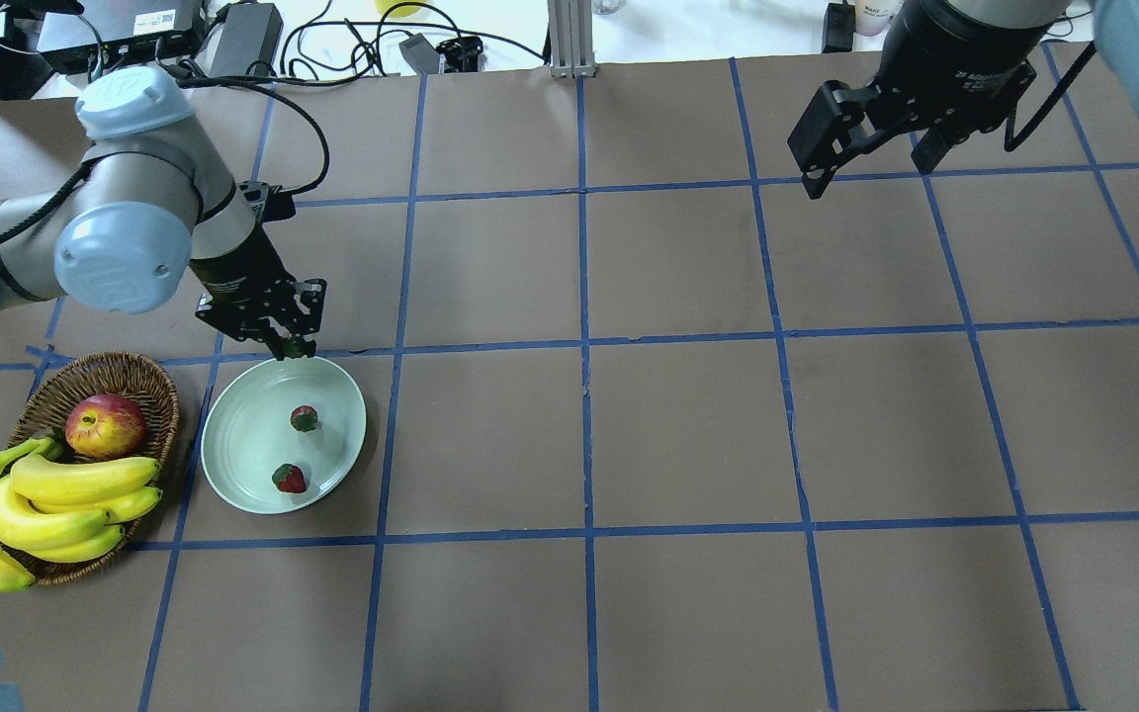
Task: Collect all strawberries into plate
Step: 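Carry the last strawberry onto the plate and open the left gripper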
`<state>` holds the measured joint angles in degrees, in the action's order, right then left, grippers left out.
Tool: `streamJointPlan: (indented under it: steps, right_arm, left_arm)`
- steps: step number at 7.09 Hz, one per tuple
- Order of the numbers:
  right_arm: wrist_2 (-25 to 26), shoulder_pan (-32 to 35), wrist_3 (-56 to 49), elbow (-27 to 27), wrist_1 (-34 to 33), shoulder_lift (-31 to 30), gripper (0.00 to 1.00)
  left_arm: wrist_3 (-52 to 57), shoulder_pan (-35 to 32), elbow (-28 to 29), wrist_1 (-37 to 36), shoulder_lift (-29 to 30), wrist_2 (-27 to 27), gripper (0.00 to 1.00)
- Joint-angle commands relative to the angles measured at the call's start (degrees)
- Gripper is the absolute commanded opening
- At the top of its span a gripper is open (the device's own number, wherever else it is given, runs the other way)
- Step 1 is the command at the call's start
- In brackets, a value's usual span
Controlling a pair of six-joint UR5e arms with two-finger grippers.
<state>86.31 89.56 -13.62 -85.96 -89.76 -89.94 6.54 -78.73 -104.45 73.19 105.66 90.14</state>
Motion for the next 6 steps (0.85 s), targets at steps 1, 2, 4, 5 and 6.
streamJointPlan:
  steps: [1,2,4,5,6]
  right_arm:
    - [0.00,0.00,0.00,0.00,-0.07,0.03,1.00]
    - [0.00,0.00,0.09,0.00,-0.07,-0.06,1.00]
    - [0.00,0.00,0.00,0.00,-0.07,0.03,1.00]
    - [0.00,0.00,0.00,0.00,-0.07,0.03,1.00]
    - [0.00,0.00,0.00,0.00,0.02,-0.06,1.00]
  left_arm:
    - [2.07,2.88,-5.73,-1.11,1.03,0.13,0.00]
    - [3.12,3.06,-6.20,-2.25,0.86,0.30,0.00]
    - [3.92,3.06,-6.12,-2.26,0.95,3.20,1.00]
    - [4.00,3.15,-5.94,-2.35,0.69,3.38,1.00]
    - [3.92,2.97,-5.33,-2.44,-0.36,2.95,1.00]
